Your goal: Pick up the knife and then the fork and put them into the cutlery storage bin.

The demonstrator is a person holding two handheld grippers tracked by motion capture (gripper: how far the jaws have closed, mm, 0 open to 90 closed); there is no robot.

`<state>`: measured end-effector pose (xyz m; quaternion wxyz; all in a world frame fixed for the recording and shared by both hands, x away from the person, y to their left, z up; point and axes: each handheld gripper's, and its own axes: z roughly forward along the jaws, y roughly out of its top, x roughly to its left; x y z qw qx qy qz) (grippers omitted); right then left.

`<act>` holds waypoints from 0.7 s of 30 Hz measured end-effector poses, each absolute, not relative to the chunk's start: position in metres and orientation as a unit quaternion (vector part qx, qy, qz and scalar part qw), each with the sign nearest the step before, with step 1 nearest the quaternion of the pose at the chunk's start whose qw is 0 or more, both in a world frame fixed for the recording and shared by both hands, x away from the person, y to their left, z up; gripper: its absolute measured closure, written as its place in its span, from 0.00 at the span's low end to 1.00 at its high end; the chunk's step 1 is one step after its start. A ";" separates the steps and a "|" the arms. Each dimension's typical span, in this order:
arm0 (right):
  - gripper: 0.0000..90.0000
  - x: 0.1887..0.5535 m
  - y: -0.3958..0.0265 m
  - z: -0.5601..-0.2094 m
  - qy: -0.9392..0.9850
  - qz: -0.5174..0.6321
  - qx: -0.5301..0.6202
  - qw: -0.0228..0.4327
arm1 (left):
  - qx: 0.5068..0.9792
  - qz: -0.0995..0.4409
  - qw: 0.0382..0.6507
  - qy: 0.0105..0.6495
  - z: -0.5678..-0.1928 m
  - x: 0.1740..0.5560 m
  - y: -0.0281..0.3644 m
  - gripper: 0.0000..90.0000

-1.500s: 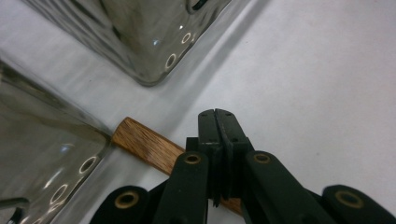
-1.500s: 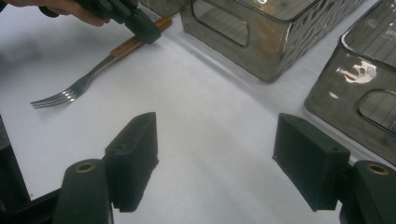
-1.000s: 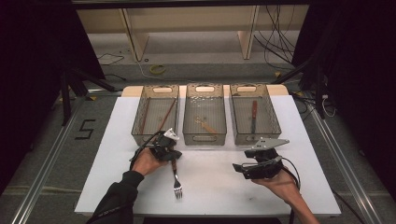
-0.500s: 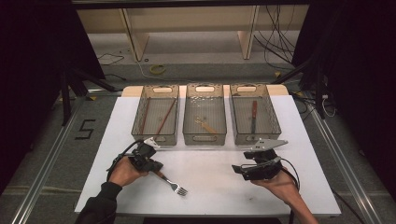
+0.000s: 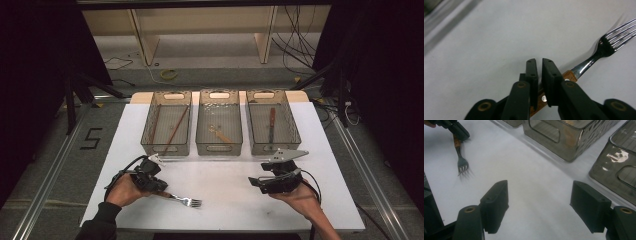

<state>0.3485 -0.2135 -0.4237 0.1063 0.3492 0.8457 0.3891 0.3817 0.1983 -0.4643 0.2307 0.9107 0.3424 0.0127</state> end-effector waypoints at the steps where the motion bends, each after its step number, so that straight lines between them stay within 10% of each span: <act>1: 0.35 0.348 -0.214 -0.424 0.846 0.390 0.349 0.106 | 0.914 0.017 0.232 0.334 -0.461 0.381 0.199 0.85; 12: 0.35 0.349 -0.213 -0.425 0.847 0.388 0.347 0.104 | 0.945 0.020 0.202 0.255 -0.446 0.372 0.205 0.35; 21: 0.35 0.349 -0.213 -0.425 0.847 0.389 0.347 0.103 | 0.959 0.021 0.168 0.226 -0.459 0.369 0.202 0.36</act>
